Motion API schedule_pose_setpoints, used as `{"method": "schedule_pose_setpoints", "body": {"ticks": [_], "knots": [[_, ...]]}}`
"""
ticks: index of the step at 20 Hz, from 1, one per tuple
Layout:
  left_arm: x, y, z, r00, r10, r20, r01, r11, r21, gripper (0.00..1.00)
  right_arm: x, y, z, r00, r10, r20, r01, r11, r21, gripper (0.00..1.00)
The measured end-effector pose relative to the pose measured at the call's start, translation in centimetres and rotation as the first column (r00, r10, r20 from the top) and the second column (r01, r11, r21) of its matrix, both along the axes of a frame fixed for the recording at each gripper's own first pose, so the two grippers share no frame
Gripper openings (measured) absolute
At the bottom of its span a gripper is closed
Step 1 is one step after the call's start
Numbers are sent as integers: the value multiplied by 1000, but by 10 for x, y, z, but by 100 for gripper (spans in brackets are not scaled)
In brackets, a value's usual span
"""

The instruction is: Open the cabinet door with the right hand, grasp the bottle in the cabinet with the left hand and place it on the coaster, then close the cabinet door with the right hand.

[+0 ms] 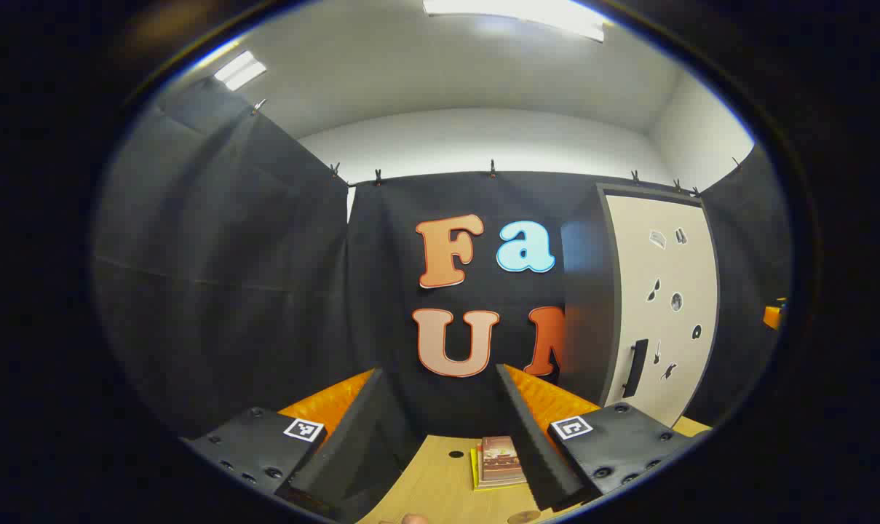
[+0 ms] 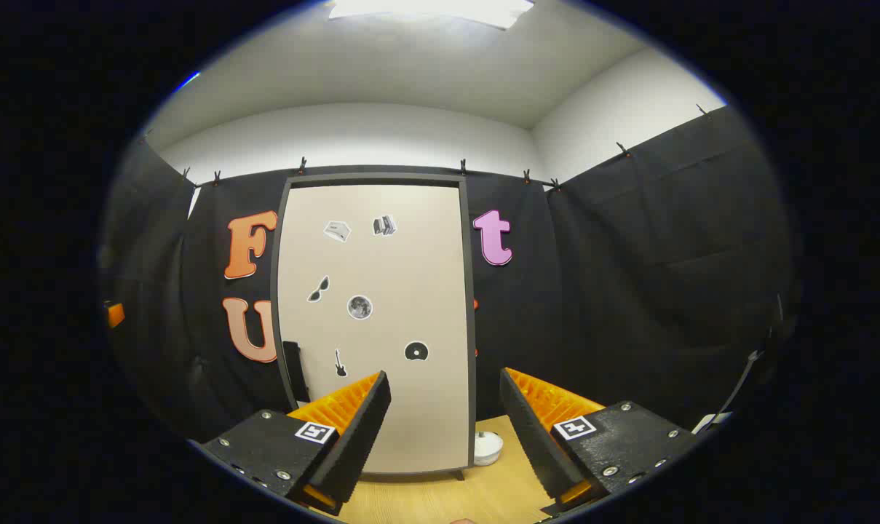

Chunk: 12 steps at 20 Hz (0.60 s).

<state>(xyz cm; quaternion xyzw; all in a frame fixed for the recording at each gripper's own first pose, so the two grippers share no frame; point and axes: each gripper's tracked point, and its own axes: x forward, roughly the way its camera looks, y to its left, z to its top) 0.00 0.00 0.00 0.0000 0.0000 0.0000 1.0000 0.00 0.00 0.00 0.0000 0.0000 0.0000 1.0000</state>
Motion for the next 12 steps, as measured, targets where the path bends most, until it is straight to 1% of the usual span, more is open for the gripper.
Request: {"method": "schedule_pose_setpoints", "body": {"ticks": [2, 4, 8, 9, 12], "knots": [[-2, 2, 3, 1000, 2, 13, -2, 1000, 3, 95, -3, 6, 3, 1000, 5, 9, -5, 1000, -12, 94], [-2, -1, 3, 1000, -8, 10, 8, 1000, -1, 99, -4, 12, 1, 1000, 15, 5, -15, 1000, -17, 93], [-2, -5, 1, 1000, -28, 2, 28, 1000, 1, 99, -7, 19, -1, 1000, 24, -7, -25, 999, -35, 94], [-2, -4, 0, 1000, -28, 0, 28, 1000, 5, 97, -7, 19, -2, 1000, 24, -9, -24, 999, -40, 94], [-1, -6, -1, 1000, -30, -3, 30, 1000, 8, 98, -8, 18, -3, 1000, 19, -15, -20, 999, -43, 93]]}}
